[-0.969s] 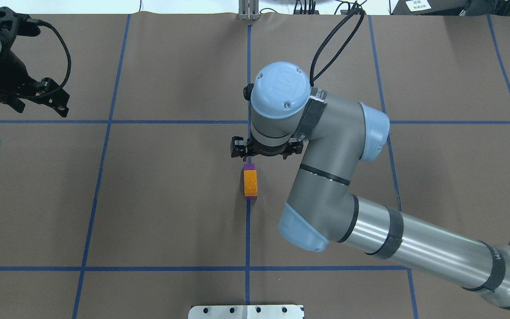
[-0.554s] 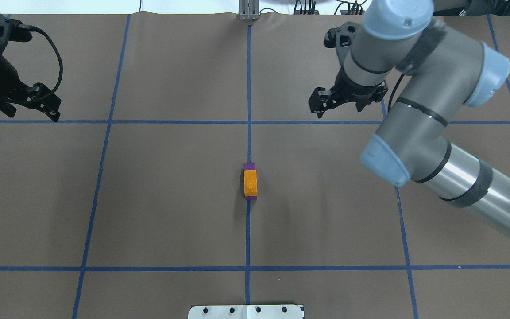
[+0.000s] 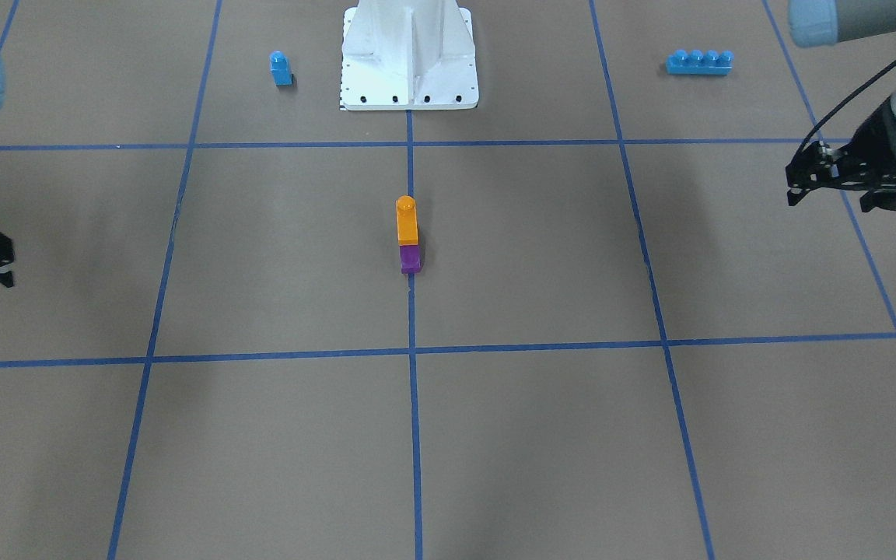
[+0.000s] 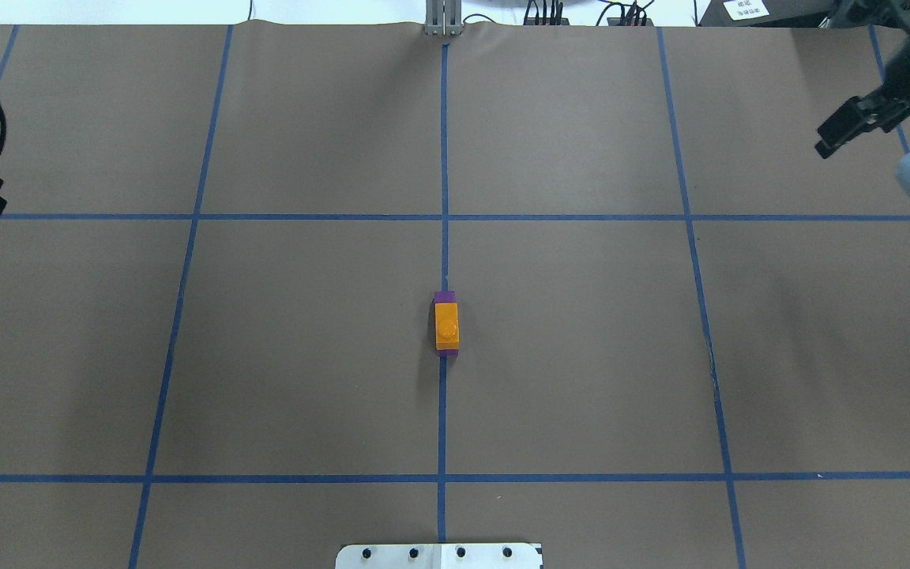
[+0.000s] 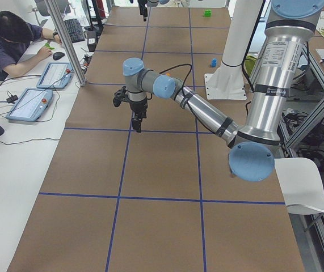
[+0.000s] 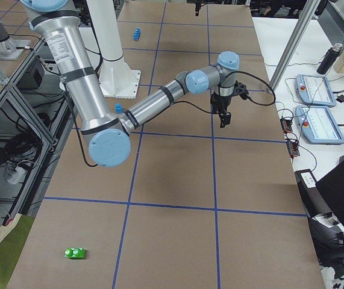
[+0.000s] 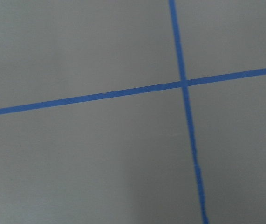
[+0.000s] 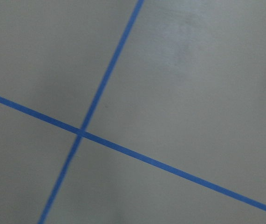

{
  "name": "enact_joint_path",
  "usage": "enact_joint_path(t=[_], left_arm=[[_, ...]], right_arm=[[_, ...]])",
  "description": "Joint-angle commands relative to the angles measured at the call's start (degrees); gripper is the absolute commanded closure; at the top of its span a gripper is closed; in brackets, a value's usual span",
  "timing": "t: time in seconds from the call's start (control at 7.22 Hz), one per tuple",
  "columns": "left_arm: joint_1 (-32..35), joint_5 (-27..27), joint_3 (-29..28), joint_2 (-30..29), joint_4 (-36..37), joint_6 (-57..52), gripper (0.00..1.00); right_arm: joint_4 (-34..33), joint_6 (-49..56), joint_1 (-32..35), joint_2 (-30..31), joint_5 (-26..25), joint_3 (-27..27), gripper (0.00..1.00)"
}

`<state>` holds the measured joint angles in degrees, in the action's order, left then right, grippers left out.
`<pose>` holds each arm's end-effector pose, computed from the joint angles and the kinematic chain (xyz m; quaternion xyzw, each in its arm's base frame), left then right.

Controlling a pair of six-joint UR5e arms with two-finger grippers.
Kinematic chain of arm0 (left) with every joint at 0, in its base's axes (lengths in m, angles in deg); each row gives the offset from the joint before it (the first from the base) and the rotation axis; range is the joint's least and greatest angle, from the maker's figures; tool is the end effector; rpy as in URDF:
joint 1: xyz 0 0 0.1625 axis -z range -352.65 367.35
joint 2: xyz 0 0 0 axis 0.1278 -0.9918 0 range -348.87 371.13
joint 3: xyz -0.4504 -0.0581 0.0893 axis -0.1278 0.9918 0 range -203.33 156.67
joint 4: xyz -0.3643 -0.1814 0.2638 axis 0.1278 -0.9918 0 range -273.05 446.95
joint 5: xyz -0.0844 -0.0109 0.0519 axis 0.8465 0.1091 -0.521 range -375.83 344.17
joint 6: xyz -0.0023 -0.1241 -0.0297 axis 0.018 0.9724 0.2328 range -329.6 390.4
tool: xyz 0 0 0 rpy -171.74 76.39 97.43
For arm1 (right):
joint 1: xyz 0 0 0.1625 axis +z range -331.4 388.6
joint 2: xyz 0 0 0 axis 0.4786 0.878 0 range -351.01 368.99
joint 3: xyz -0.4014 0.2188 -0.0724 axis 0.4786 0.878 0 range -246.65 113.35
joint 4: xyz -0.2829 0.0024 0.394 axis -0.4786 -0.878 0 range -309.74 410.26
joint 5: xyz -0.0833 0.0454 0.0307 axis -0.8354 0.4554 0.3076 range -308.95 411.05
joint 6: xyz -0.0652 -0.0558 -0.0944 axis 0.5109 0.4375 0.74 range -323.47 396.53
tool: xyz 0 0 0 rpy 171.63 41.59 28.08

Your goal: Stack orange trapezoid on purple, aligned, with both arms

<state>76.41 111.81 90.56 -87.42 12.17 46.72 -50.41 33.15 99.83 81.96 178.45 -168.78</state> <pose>0.1580 -0.5685 0.4372 0.0324 0.3475 0.0859 0.9332 -0.1626 -0.6520 0.4422 0.0886 -0.3398 -0.1763 0.9196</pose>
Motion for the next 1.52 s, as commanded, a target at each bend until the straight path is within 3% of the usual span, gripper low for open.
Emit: enact_joint_path(t=[0.0, 0.42, 0.69, 0.83, 1.38], left_arm=[[6.5, 0.1, -0.3, 5.6, -0.4, -8.8, 0.00], [13.6, 1.1, -4.0, 10.3, -2.3, -14.3, 0.00], [17.0, 6.6, -11.5, 15.6, -15.8, -18.1, 0.00], [17.1, 7.7, -12.5, 17.1, -19.1, -16.9, 0.00], [17.2, 6.9, -11.8, 17.1, -18.9, -16.1, 0.00]], right_arm=[[0.9, 10.1, 5.8, 7.8, 0.7, 1.5, 0.00], [1.1, 10.8, 9.4, 15.3, 0.0, 2.9, 0.00], [1.0, 10.8, 11.9, 16.0, 0.5, 3.8, 0.00], [1.0, 10.8, 12.6, 16.1, 0.9, 3.8, 0.00], [1.0, 10.1, 12.8, 16.3, 0.7, 3.9, 0.00]])
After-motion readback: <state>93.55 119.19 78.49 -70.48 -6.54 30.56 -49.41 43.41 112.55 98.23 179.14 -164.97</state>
